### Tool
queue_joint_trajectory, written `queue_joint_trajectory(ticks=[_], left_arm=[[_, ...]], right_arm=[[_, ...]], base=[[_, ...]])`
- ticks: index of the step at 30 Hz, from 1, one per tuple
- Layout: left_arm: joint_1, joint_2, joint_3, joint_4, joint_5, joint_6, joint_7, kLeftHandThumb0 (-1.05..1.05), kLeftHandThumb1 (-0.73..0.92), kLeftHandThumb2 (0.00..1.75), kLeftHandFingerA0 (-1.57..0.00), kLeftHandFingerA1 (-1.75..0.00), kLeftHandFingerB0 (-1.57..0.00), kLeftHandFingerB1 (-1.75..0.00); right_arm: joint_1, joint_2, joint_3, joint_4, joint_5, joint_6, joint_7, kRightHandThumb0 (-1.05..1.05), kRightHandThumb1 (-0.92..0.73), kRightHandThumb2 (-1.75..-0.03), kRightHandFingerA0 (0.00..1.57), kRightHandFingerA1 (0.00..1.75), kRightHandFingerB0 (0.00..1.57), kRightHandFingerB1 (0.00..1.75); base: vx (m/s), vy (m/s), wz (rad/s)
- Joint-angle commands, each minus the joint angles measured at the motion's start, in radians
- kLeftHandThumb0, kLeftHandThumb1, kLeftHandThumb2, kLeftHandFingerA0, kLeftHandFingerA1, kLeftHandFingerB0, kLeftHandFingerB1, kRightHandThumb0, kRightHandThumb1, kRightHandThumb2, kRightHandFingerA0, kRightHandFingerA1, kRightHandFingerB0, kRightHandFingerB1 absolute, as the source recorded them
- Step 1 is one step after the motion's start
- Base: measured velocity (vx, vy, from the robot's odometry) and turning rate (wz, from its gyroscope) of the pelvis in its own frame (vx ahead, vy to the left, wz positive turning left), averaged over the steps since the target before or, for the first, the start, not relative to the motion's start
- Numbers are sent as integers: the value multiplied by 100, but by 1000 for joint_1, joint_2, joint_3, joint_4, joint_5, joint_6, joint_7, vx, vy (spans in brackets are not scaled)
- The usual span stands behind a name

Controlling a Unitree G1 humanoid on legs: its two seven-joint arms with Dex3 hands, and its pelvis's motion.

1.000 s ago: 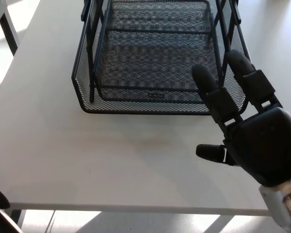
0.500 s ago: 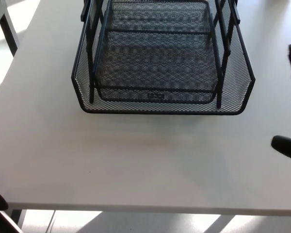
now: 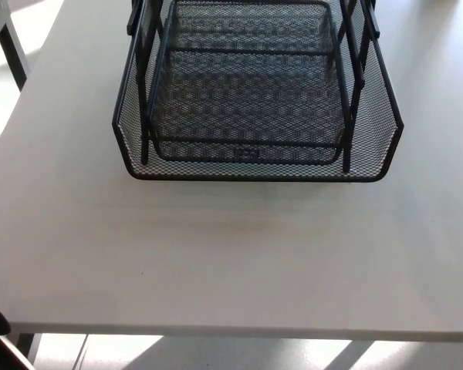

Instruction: The robot uses its right hand to grab the drawer kept on the middle of the desk and pull it out towards the robot

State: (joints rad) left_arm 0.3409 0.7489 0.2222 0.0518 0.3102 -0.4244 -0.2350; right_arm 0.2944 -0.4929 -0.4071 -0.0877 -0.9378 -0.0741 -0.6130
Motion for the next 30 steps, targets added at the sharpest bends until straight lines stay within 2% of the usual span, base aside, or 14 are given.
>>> queue_joint_trajectory(ticks=[1,5,6,9,10,11,15,16,17,19,20,23,25,30], left_arm=[[0,20,14,4,-1,-5,-11,-30,56,57,-79,-88,-80,-62],[-1,15,12,10,-3,-9,-8,-29,56,57,-78,-86,-80,-60],[-2,16,11,12,0,-12,-6,-29,56,57,-78,-86,-80,-60],[-3,14,10,17,3,-18,0,-29,55,57,-79,-86,-81,-60],[-6,12,7,19,-2,-15,-4,-29,55,57,-79,-86,-81,-60],[-6,12,6,20,-1,-11,-5,-29,56,57,-78,-85,-81,-58],[-5,15,6,17,3,-14,-4,-29,56,56,-78,-85,-80,-58],[-4,12,7,14,-3,-8,-7,-29,55,57,-80,-86,-82,-59],[-5,12,6,18,-2,-10,-6,-29,56,56,-79,-85,-81,-58],[-6,13,6,21,3,-20,0,-30,56,56,-80,-86,-81,-58],[-5,14,6,19,4,-13,-4,-29,56,57,-79,-86,-80,-58],[-1,17,7,7,10,-3,-7,-29,56,57,-78,-85,-80,-58],[-14,13,-2,19,8,-13,-4,-29,56,57,-78,-85,-80,-58],[-15,9,-1,18,5,-10,-4,-27,55,57,-79,-86,-81,-59]], right_arm=[[-48,-67,-50,481,134,-76,-174,-80,-47,-82,0,10,9,33],[-79,-68,-33,616,176,-87,-115,-78,-46,-78,0,6,7,34],[-82,-66,-32,629,186,-91,-101,-65,-50,-56,0,23,9,36],[-95,-55,-17,698,202,-84,-62,-76,-44,-77,0,20,8,36],[-98,-57,-12,725,203,-89,-61,-64,-51,-56,0,28,13,34],[-105,-49,-10,754,217,-91,-43,-71,-42,-75,0,24,12,40],[-124,-47,26,822,190,-42,-17,-70,-43,-80,2,38,10,39],[-129,-43,46,859,183,-50,-16,-37,-28,-89,6,56,0,48],[-136,-41,56,877,183,-39,8,-71,-45,-79,4,51,9,40],[-143,-40,60,894,203,-53,25,-69,-44,-78,3,49,9,39],[-154,-34,72,924,206,-54,27,-36,-29,-90,6,56,0,48],[-173,-31,94,974,229,-54,75,-67,-55,-57,5,55,13,31],[-189,-29,103,1006,256,-45,115,-38,-30,-90,4,55,0,49],[-218,-29,160,1040,300,-1,214,-38,-28,-90,3,54,0,49]], base=[[0,0,0],[0,0,0],[0,0,0],[0,0,0],[0,0,0],[0,0,0],[0,0,0],[0,0,0],[0,0,0],[0,0,0],[0,0,0],[0,0,0],[0,0,0],[0,0,0]])
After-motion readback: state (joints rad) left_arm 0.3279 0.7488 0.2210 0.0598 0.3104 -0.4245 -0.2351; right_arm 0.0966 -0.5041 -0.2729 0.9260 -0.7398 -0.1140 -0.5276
